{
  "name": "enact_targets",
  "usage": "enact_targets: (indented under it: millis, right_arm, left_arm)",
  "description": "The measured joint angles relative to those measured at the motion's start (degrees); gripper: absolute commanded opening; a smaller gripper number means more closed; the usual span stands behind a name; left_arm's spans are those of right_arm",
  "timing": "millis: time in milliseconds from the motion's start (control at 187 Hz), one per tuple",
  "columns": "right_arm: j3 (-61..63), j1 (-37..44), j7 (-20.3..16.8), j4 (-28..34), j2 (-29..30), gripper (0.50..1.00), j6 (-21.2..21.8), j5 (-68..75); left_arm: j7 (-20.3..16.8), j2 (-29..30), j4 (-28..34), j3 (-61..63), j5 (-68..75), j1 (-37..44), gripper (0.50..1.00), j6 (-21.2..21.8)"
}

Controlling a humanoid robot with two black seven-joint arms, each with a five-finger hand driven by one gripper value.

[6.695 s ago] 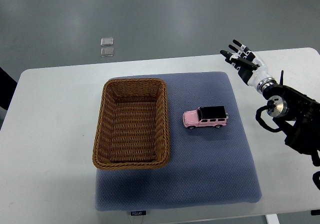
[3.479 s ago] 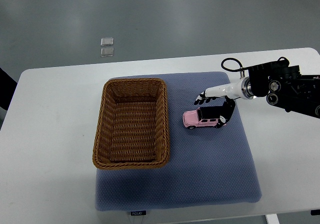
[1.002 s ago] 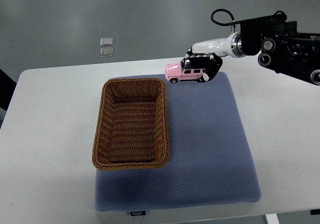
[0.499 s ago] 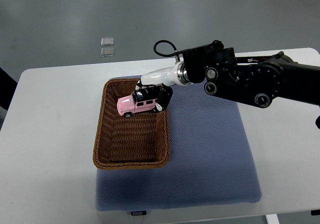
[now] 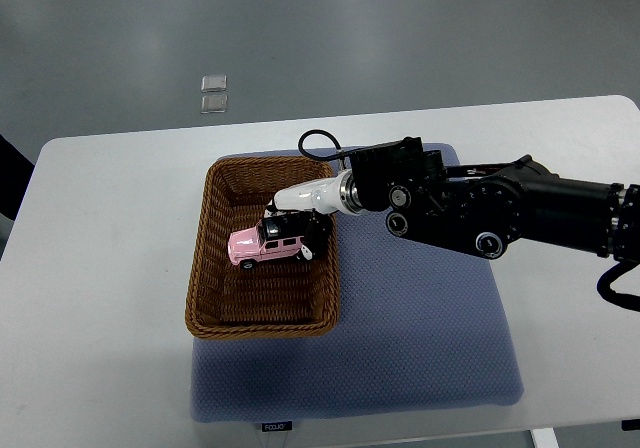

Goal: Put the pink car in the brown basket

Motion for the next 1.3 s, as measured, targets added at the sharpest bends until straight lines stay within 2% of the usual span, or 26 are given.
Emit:
enact_targets:
  millis: [86,177,236,536,831,1072,1303]
  right_arm:
    - [0.0,-0.1,0.1,-0.1,0.1,0.858,-0.4,0.0]
    - [0.0,-0.1,0.2,-0.1,0.1,0.866,-0.5,0.0]
    - [0.1,-0.2,0.2,-0.1,0.1,0.895,-0.6,0.1]
    - [0.9,0.4,0.3,0.1,-0.9,0.903,-0.4,0.9]
    - [7.4,2.1,0.4,0.6,-6.5,0.903,0.6,3.5]
    - [18.4,0.6,2.3,0.0,-13.3,0.903,-0.1,12.7]
    - [33.9,-7.5,3.5,-4.2,-17.7,0.903,-1.6,23.1]
  left_arm:
    - [0.0,0.0,0.0,0.0,0.0,0.0,1.0,0.0]
    - [0.0,0.0,0.0,0.0,0.0,0.0,1.0,0.0]
    - [0.0,0.0,0.0,0.0,0.0,0.0,1.0,0.0]
    - [0.0,0.0,0.0,0.0,0.0,0.0,1.0,0.0]
    - [0.0,0.0,0.0,0.0,0.0,0.0,1.0,0.0]
    - [0.0,0.0,0.0,0.0,0.0,0.0,1.0,0.0]
    - [0.0,0.0,0.0,0.0,0.0,0.0,1.0,0.0]
